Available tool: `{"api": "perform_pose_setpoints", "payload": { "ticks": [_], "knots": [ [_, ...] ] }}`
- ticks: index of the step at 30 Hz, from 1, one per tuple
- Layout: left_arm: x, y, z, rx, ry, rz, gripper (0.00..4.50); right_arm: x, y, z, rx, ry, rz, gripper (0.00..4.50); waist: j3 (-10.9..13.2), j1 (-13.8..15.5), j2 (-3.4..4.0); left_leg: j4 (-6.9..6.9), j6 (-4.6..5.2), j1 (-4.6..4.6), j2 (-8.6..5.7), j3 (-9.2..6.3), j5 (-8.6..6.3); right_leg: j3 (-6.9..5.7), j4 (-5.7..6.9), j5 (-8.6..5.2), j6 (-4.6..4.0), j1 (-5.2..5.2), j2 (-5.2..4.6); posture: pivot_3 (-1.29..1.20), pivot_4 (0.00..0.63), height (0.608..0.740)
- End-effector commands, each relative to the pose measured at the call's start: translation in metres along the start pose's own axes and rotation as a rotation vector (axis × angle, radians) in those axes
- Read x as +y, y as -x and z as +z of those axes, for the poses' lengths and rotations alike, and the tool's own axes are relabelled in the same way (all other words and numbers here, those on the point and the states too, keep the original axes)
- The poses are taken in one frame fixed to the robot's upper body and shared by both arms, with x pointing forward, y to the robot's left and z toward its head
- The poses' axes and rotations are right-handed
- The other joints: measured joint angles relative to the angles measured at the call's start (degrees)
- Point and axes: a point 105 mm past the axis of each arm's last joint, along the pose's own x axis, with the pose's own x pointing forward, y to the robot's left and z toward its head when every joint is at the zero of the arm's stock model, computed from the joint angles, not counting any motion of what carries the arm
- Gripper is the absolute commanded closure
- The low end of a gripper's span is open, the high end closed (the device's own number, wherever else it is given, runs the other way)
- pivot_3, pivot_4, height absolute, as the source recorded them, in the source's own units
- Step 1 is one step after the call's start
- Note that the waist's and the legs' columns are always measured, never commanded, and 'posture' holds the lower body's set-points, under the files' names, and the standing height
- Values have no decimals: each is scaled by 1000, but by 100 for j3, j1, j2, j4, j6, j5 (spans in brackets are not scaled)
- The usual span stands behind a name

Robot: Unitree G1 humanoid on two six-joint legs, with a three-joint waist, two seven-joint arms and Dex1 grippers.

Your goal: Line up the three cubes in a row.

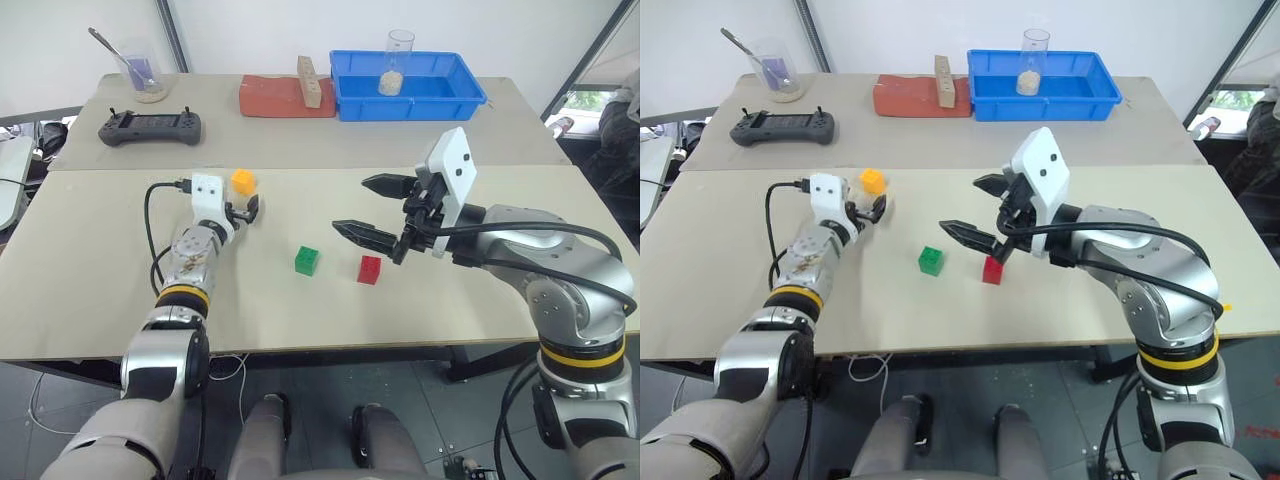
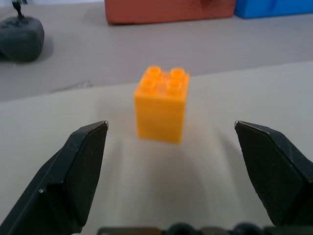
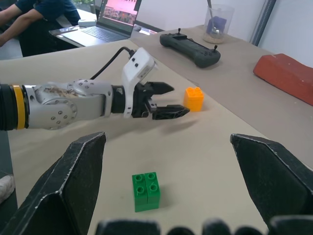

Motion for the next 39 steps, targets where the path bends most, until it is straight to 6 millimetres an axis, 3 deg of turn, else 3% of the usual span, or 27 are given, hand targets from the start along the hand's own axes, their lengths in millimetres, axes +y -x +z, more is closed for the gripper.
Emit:
{"api": "perform_pose_setpoints", "payload": {
  "ticks": [1,10,15,18,25,39],
  "knots": [
    [-1,-6,16,-36,-3,21,82,-1,7,10,-35,47,-27,0,0,-1,0,1,0,0,0,0,0,0,0,0,0,0,0,0,150,740],
    [-7,-13,22,-17,-13,27,82,-4,11,6,-20,46,-50,0,0,-1,-1,1,0,-1,0,0,0,-1,1,0,0,-1,1,0,150,740],
    [0,-15,28,-19,-9,85,82,-5,13,4,-15,44,-62,0,0,0,-1,2,0,-2,-1,0,0,-1,1,1,1,-1,1,0,150,740],
    [2,-15,29,-16,-2,93,867,-5,14,4,-14,43,-64,0,0,-1,-1,2,0,-2,-1,-1,0,-1,2,1,1,-1,1,0,150,740],
    [2,-16,32,-17,4,91,4286,-5,14,4,-15,41,-61,0,0,-1,-1,3,0,-2,-1,-1,0,-1,2,1,2,-1,1,0,150,740],
    [-6,-18,45,-90,6,73,4402,-6,14,0,-10,35,-62,0,0,2,-1,8,0,-3,-2,-1,0,-1,4,2,3,0,1,0,150,740]
  ]
}}
